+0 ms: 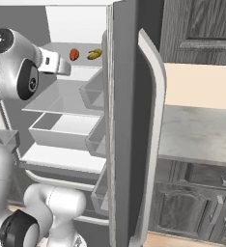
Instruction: Pick sweet potato from the fridge and place it on the plate on the counter.
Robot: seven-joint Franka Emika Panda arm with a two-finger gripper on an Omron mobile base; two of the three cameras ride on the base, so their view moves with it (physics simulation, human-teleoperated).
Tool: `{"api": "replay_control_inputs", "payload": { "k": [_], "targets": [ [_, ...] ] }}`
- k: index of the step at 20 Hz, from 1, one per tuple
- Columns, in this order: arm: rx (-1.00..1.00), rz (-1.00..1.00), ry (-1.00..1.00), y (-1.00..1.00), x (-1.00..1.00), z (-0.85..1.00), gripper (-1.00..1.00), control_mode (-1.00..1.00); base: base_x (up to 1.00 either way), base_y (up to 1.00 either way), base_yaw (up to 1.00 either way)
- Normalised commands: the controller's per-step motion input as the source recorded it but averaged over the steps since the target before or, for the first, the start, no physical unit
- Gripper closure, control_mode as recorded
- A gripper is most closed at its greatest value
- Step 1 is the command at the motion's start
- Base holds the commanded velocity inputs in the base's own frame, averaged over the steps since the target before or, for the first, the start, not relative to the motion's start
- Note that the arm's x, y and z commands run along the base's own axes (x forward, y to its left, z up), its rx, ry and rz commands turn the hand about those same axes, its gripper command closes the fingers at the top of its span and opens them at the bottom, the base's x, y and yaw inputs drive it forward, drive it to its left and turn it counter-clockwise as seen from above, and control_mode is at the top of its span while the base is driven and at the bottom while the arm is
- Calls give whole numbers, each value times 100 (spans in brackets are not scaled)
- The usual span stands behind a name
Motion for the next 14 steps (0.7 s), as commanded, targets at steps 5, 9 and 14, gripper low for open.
{"api": "replay_control_inputs", "payload": {
  "k": [5, 9, 14],
  "targets": [
    [1, 0, 0, 8, 11, 4, -100, -100, 0, 0, 0],
    [-1, 0, -1, 14, 36, 2, -100, -100, 0, 0, 0],
    [-4, 0, -7, 4, 43, 2, -100, -100, 0, 0, 0]
  ]
}}
